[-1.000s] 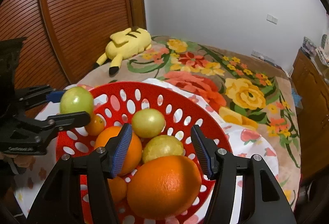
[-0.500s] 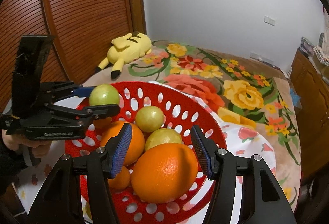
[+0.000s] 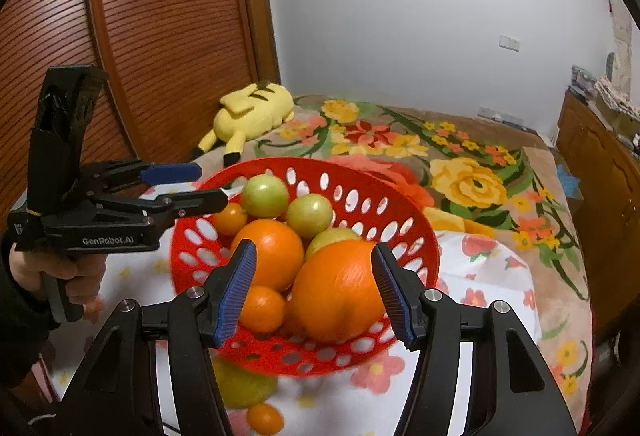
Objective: Organize fruits
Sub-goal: 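Move the left tool to the yellow-green pomelo while the right tool approaches the tangerine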
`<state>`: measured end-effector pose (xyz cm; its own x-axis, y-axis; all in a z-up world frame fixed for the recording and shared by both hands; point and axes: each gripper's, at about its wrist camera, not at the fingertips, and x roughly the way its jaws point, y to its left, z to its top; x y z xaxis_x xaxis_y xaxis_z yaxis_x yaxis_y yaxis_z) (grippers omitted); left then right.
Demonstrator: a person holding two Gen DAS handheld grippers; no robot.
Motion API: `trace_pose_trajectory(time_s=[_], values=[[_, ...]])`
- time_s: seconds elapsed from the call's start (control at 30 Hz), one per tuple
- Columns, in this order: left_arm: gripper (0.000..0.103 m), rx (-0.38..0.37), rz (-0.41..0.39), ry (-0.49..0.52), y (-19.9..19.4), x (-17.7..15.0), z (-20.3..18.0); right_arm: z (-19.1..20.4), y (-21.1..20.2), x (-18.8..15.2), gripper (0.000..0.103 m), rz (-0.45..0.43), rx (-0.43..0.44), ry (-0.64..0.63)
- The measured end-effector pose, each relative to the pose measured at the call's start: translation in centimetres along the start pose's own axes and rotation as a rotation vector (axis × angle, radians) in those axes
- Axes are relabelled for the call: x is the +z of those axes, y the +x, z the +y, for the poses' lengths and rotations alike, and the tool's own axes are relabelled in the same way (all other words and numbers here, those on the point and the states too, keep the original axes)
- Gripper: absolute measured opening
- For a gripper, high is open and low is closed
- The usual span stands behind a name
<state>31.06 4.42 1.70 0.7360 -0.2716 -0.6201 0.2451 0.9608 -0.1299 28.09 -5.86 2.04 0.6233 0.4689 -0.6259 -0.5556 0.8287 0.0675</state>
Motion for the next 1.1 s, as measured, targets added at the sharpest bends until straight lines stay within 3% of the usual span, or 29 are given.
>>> trace_pose_trajectory(time_s=[0.47,1.1], values=[[0.065,-0.017,-0.021,0.041,-4.5,-5.0,-3.3,3.0,-4.0,-5.7,0.062,-0.013,-0.016,0.038],[0.066,-0.008,0.0,0.065,-7.0,-9.9,-5.6,5.3,-4.9,-11.4,0.062,0.019,-0.034,0.066]])
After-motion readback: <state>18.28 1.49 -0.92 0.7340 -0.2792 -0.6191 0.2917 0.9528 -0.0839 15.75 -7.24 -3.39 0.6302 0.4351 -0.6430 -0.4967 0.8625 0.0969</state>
